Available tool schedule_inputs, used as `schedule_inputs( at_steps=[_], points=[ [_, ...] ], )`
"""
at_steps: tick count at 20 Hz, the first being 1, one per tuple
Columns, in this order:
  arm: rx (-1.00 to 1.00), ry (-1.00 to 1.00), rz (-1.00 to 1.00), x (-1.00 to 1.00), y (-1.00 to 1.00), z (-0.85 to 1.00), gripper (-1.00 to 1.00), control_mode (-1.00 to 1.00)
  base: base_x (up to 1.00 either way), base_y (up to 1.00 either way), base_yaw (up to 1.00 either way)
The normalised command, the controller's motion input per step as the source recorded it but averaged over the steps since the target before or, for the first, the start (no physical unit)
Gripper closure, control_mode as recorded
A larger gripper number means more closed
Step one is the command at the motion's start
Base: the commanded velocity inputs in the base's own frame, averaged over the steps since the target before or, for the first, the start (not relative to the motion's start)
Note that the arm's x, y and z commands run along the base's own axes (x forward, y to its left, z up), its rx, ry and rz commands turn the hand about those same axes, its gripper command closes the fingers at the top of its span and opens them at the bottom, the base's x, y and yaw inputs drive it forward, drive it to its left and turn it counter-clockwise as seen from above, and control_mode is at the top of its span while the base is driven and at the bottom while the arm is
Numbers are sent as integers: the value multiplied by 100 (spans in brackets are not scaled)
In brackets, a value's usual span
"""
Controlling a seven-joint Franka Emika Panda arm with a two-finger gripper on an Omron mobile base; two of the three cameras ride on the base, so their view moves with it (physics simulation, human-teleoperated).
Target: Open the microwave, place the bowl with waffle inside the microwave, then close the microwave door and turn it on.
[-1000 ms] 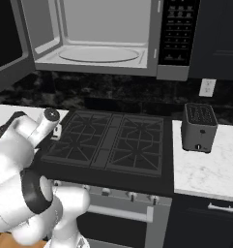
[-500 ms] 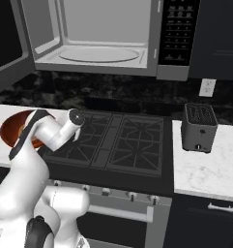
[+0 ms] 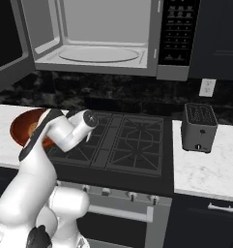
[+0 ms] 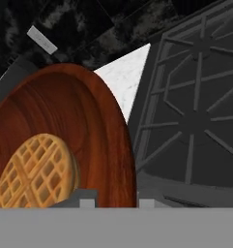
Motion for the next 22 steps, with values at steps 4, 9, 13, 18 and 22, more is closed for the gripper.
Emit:
schedule_inputs(
  at_steps=[4,9,13,18,22],
  points=[
    [15,10,-17,-5,-93,72,100,-100,0,0,0],
    [11,2,-21,-19,-64,100,100,-100,0,0,0],
    [5,0,-20,-16,-36,100,100,-100,0,0,0],
    [-1,0,-26,0,-9,96,100,-100,0,0,0],
    [-2,-1,-23,9,-5,82,100,-100,0,0,0]
  ],
)
